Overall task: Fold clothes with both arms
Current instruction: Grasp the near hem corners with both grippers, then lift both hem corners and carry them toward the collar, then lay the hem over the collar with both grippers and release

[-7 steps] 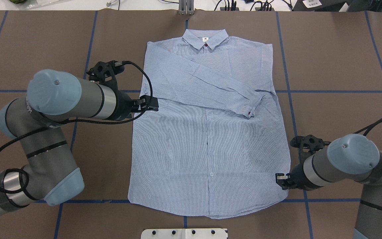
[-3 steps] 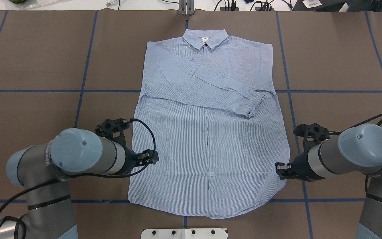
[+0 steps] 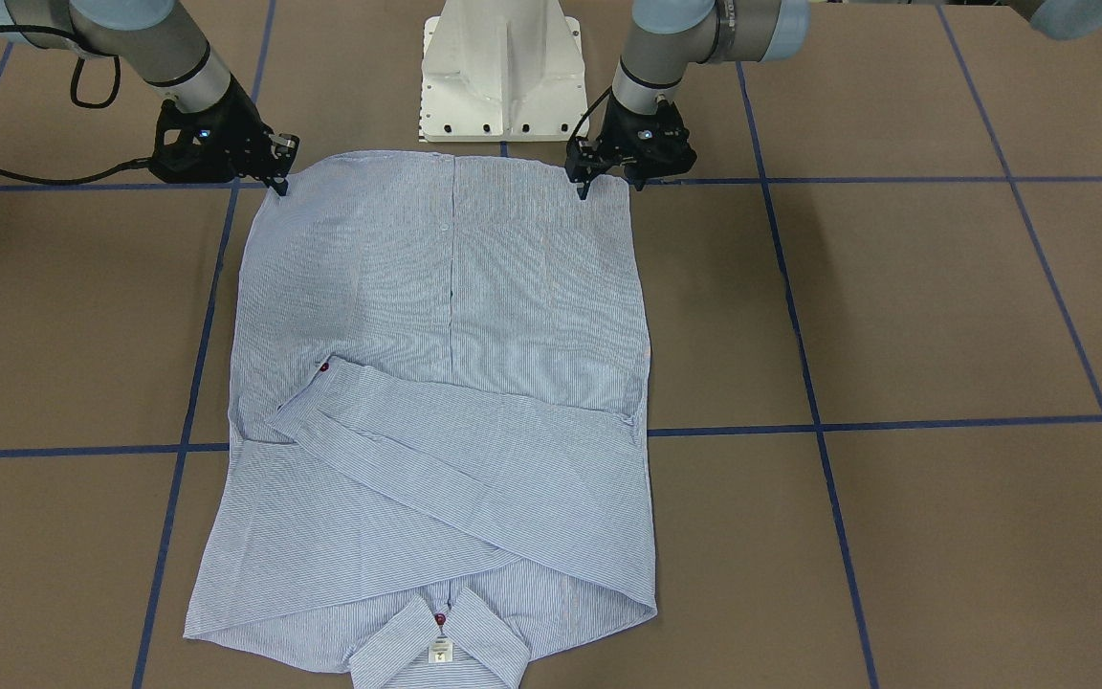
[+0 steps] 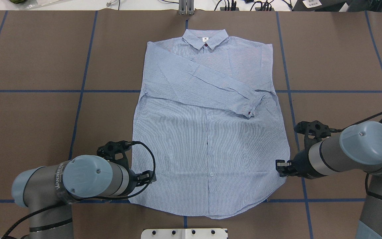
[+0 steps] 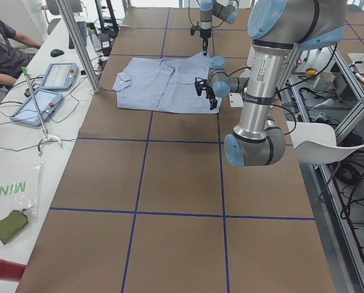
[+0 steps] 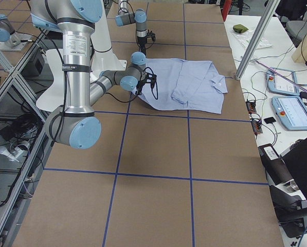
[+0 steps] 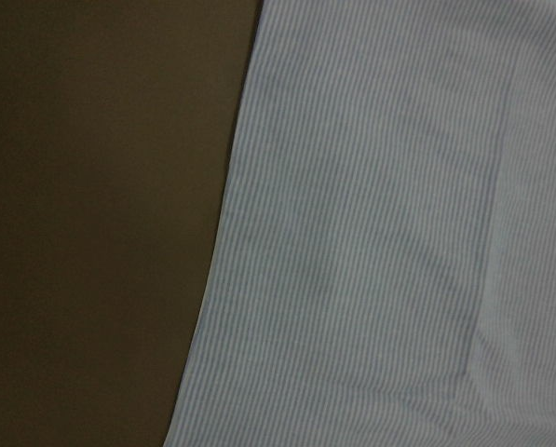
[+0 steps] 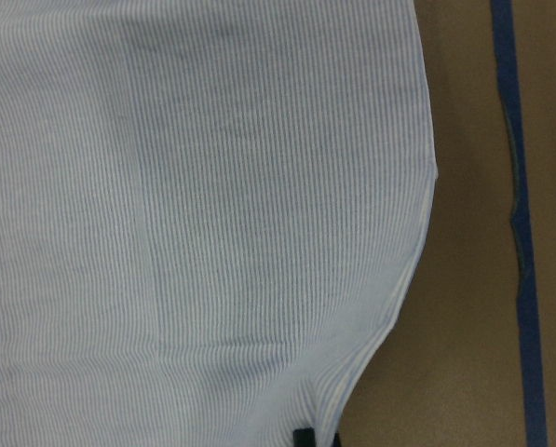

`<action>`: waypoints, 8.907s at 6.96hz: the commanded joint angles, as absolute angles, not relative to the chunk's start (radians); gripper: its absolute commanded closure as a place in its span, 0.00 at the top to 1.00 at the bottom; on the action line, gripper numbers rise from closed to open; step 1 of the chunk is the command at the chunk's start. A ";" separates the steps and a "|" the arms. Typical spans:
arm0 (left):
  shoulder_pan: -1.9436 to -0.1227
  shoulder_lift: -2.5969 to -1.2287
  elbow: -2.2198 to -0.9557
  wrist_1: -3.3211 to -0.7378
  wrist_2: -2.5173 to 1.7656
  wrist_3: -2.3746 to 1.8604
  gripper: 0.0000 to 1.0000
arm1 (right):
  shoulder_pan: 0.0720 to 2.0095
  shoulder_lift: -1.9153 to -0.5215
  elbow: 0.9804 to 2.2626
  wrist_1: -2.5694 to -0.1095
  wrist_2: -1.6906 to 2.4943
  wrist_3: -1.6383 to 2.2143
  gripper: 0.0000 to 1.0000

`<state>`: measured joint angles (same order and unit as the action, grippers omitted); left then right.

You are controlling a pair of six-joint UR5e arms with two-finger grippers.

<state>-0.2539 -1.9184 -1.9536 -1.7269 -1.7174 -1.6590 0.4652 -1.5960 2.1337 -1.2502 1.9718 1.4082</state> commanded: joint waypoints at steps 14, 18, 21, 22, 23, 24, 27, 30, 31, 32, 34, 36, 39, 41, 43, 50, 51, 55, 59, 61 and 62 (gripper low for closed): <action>-0.236 -1.914 -1.919 -1.689 -1.700 -1.660 0.44 | 0.505 -1.601 2.137 -1.252 1.985 1.408 0.00; -0.238 -1.916 -1.928 -1.687 -1.703 -1.660 0.00 | 0.509 -1.611 2.138 -1.252 1.985 1.408 0.00; -0.238 -1.914 -1.934 -1.687 -1.704 -1.660 0.00 | 0.511 -1.612 2.138 -1.252 1.987 1.408 0.00; -0.241 -1.916 -1.937 -1.684 -1.704 -1.660 0.00 | 0.514 -1.612 2.141 -1.252 1.987 1.408 0.00; -0.241 -1.924 -1.965 -1.619 -1.707 -1.657 0.00 | 0.520 -1.605 2.141 -1.252 2.000 1.408 0.00; -0.244 -1.925 -2.035 -1.530 -1.707 -1.649 0.00 | 0.549 -1.597 2.143 -1.252 2.031 1.408 0.00; -0.258 -1.916 -2.205 -1.361 -1.709 -1.622 0.00 | 0.636 -1.600 2.224 -1.250 2.153 1.407 0.00; -0.287 -1.891 -2.249 -1.325 -1.713 -1.530 0.00 | 0.736 -1.614 2.237 -1.249 2.284 1.402 0.00; -0.313 -1.894 -2.246 -1.327 -1.742 -1.501 0.00 | 0.738 -1.614 2.227 -1.250 2.283 1.401 0.00; -0.345 -1.901 -2.246 -1.328 -1.776 -1.470 0.00 | 0.738 -1.612 2.223 -1.250 2.284 1.401 0.00; -0.348 -1.916 -2.249 -1.331 -1.778 -1.462 0.00 | 0.738 -1.609 2.226 -1.249 2.295 1.401 0.00; -0.353 -1.907 -2.305 -1.327 -1.837 -1.462 0.00 | 0.777 -1.606 2.246 -1.246 2.388 1.396 0.00; -0.356 -1.865 -2.419 -1.310 -1.888 -1.471 0.00 | 0.882 -1.728 2.244 -0.980 2.599 1.396 0.00; -0.350 -1.862 -2.511 -1.269 -1.931 -1.471 0.00 | 0.897 -1.753 2.230 -0.859 2.699 1.402 0.00; -0.336 -1.871 -2.528 -1.266 -1.974 -1.471 0.00 | 0.896 -1.749 2.221 -0.824 2.732 1.407 0.00; -0.693 -1.991 -2.245 -1.395 -2.089 -1.228 0.00 | 1.037 -1.490 1.890 -0.834 2.717 1.396 0.00; -0.721 -1.996 -2.153 -1.502 -2.095 -1.212 0.00 | 1.054 -1.417 1.825 -0.841 2.708 1.396 0.00; -0.819 -2.075 -1.817 -1.789 -2.129 -1.206 0.00 | 1.081 -1.183 1.547 -0.841 2.657 1.394 0.00; -0.833 -2.114 -1.564 -2.059 -2.129 -1.209 0.00 | 1.065 -1.091 1.388 -0.839 2.612 1.367 0.00; -0.833 -2.115 -1.465 -2.162 -2.128 -1.209 0.00 | 1.031 -1.098 1.346 -0.838 2.570 1.365 0.00; -0.831 -2.115 -1.435 -2.199 -2.128 -1.209 0.00 | 1.022 -1.100 1.333 -0.838 2.547 1.365 0.00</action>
